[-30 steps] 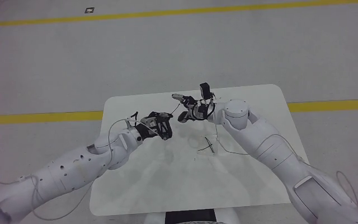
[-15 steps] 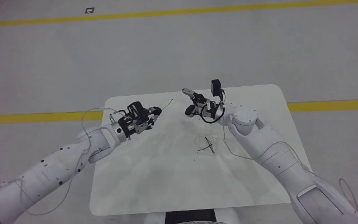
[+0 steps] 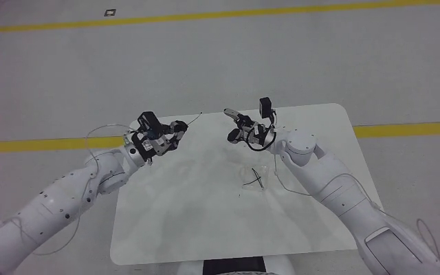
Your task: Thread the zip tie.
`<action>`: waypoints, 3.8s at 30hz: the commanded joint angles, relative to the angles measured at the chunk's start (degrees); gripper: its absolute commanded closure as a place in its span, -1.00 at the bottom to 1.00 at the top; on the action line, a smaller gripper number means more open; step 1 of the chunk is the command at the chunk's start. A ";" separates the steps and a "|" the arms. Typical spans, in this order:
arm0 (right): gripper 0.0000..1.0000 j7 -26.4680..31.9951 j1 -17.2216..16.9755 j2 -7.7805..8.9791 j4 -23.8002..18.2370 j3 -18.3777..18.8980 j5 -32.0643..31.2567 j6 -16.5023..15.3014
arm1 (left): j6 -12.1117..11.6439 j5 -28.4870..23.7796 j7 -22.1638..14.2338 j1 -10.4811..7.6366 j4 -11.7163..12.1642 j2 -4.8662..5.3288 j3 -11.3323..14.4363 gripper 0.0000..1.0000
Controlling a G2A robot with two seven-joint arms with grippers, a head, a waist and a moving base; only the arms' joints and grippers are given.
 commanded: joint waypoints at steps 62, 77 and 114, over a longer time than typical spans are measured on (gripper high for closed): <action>-1.00 0.00 0.00 0.00 0.00 0.00 0.00 0.00 | -1.02 -70.68 -2.00 -0.90 -0.77 -1.68 -1.10 1.00; -1.00 0.00 0.00 0.00 0.00 0.00 0.00 0.00 | -1.02 -95.02 -67.21 19.77 12.54 -10.85 -48.13 1.00; -1.00 17.15 5.60 -4.57 7.61 -6.39 6.63 -10.46 | 2.12 -103.57 -91.05 15.53 22.59 -16.29 -34.35 1.00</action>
